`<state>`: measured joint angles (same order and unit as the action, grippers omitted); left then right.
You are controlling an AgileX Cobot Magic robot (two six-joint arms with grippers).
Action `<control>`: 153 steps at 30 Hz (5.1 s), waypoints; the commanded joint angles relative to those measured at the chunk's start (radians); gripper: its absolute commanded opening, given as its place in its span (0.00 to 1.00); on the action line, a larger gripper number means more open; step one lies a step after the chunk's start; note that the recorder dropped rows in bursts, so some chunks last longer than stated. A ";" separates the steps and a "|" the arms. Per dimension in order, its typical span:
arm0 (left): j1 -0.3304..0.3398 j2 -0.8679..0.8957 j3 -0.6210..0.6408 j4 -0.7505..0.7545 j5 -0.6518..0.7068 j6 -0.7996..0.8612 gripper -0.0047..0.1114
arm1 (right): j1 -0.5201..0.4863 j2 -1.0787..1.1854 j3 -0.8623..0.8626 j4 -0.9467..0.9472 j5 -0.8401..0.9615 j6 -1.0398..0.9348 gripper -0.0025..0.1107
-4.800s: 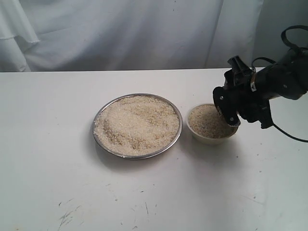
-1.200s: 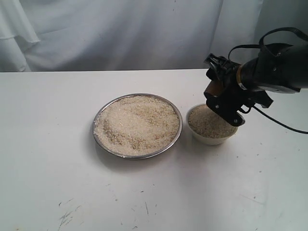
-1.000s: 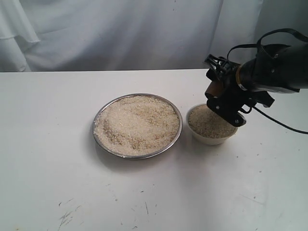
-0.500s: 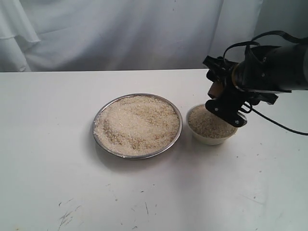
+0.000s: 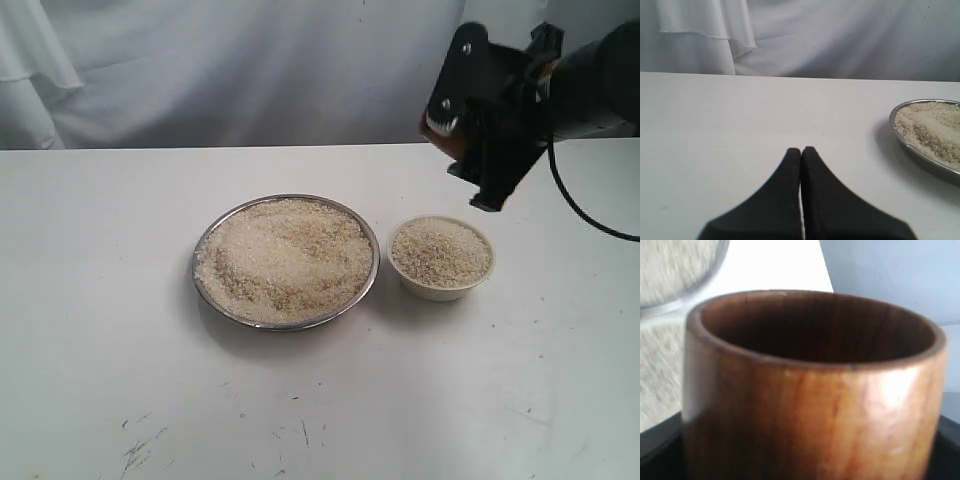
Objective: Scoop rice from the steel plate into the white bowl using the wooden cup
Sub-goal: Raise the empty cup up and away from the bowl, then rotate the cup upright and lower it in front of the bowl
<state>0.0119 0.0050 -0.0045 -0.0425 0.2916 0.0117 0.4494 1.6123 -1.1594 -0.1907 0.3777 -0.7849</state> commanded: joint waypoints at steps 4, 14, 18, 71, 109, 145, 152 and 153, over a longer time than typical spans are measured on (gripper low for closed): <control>-0.002 -0.005 0.005 -0.001 -0.006 -0.003 0.04 | -0.003 -0.055 -0.007 0.531 -0.130 0.012 0.02; -0.002 -0.005 0.005 -0.001 -0.006 -0.003 0.04 | -0.003 -0.058 -0.007 0.701 -0.181 -0.007 0.02; -0.002 -0.005 0.005 -0.001 -0.006 -0.003 0.04 | -0.001 -0.058 -0.007 0.723 -0.232 -0.007 0.02; -0.002 -0.005 0.005 -0.001 -0.006 -0.003 0.04 | -0.180 -0.078 0.480 -0.785 -1.181 1.283 0.02; -0.002 -0.005 0.005 -0.001 -0.006 -0.003 0.04 | -0.389 0.356 0.422 -1.270 -1.583 1.252 0.02; -0.002 -0.005 0.005 -0.001 -0.006 -0.003 0.04 | -0.330 0.476 0.409 -1.206 -1.588 1.199 0.02; -0.002 -0.005 0.005 -0.001 -0.006 -0.003 0.04 | -0.330 0.510 0.391 -1.257 -1.574 1.183 0.02; -0.002 -0.005 0.005 -0.001 -0.006 -0.003 0.04 | -0.330 0.510 0.391 -1.263 -1.574 1.181 0.02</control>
<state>0.0119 0.0050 -0.0045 -0.0425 0.2916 0.0117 0.1254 2.1181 -0.7586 -1.4333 -1.1745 0.4136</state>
